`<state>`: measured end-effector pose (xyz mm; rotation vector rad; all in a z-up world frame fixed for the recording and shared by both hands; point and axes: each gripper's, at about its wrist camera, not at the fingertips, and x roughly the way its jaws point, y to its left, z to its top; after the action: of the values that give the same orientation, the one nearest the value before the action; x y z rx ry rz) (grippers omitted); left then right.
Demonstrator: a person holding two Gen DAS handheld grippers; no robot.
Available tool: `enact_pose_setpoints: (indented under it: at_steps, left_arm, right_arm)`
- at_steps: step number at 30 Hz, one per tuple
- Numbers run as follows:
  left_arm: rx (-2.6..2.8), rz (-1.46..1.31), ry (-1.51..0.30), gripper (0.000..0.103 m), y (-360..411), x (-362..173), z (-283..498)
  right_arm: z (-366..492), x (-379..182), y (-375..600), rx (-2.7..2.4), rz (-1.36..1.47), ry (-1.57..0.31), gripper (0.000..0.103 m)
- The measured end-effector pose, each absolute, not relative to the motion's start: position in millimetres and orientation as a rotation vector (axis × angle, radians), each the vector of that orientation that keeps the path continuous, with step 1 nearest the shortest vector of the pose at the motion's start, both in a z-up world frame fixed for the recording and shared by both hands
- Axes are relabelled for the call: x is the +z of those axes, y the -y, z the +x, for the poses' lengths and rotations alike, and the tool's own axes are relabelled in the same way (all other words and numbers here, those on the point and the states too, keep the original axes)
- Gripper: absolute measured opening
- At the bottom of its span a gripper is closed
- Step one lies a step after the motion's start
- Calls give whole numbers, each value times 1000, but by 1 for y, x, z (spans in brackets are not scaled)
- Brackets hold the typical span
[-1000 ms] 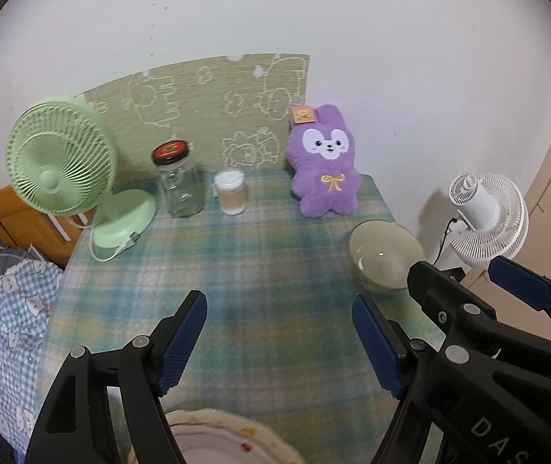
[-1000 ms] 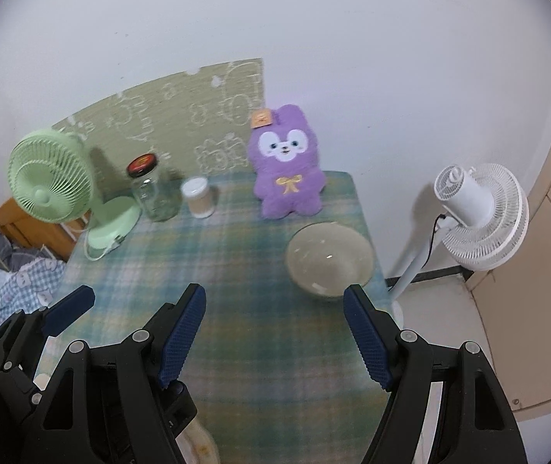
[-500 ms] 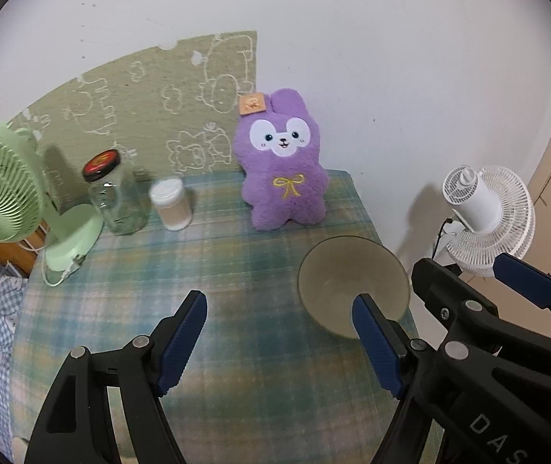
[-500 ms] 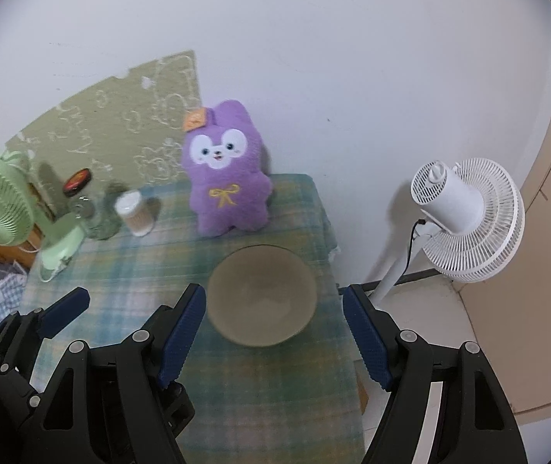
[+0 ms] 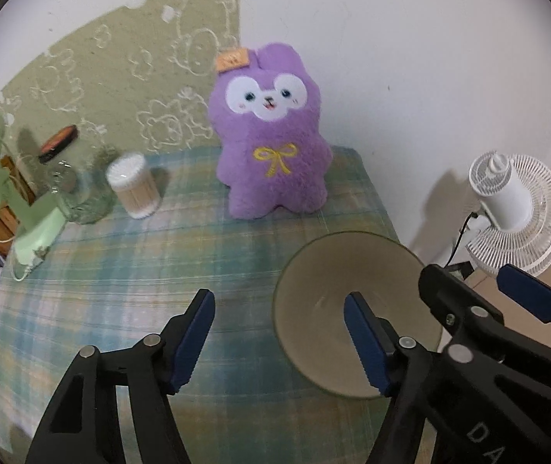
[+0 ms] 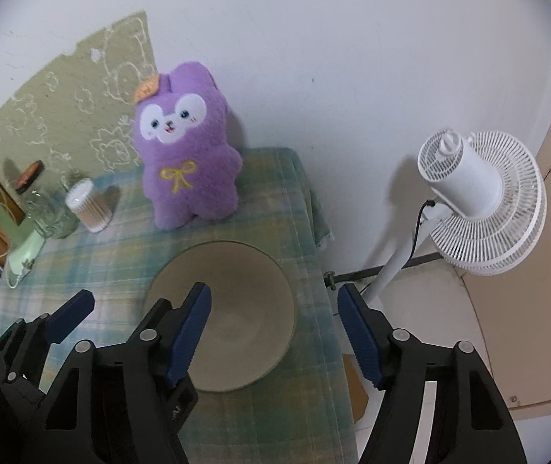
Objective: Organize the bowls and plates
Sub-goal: 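Close both tools on the rim of the cream bowl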
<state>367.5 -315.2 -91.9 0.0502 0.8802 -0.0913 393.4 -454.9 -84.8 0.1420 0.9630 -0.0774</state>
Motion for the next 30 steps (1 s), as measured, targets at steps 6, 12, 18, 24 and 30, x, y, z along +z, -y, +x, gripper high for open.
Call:
enact_pose_setpoints:
  at_steps: [6,12,18,24,30]
  left_arm:
    - [-115,63,-911,47,321,-116,383]
    - [-133,42,-958,31,320,-133,395]
    - [-118,86,-958,17,320,-135,400]
    - [-140,104,-950,17,319,-137,402]
    - [-136,101,-950,17,319,-137,402]
  right_arm:
    - [402,-109,463,-98,159,-988,61]
    - [410,-127,468,-109,167,-1012,49]
    - [417,-137,470,-105,171,-1024,37]
    - [425,-143,464,-60,180,-1029,19]
    - [425,-142,461,-80,174,-1035,19]
